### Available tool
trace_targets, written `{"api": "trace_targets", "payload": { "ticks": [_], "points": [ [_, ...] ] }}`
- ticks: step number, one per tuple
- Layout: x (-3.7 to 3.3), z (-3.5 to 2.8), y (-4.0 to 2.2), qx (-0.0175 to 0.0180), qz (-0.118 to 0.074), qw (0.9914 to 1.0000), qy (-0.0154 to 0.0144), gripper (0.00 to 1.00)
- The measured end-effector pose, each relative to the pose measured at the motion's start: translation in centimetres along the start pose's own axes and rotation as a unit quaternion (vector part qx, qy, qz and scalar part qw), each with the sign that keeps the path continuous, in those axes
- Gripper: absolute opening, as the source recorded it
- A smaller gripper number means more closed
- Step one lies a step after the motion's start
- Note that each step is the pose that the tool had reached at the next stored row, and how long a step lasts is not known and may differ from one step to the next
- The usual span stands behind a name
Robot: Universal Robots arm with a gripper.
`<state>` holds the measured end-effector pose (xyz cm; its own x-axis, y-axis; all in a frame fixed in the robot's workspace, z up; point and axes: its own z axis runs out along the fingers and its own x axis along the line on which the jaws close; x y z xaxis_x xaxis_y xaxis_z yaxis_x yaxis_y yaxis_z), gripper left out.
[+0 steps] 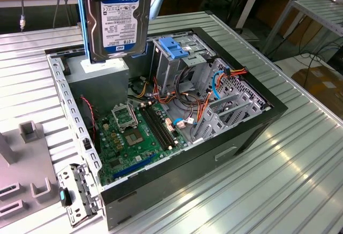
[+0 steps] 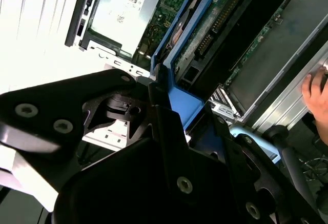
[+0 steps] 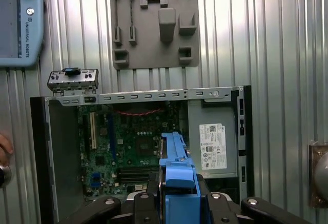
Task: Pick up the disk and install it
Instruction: 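Insert the disk into the insertion slot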
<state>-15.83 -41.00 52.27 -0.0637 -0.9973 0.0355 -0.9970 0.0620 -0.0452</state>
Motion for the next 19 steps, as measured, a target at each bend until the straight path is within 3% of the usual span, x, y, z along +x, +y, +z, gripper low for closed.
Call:
{"api": "trace_targets", "payload": {
  "ticks": [19],
  "points": [
    [0.32, 0.2, -0.4, 0.0, 0.0, 1.0, 0.0, 0.37]
  ]
}}
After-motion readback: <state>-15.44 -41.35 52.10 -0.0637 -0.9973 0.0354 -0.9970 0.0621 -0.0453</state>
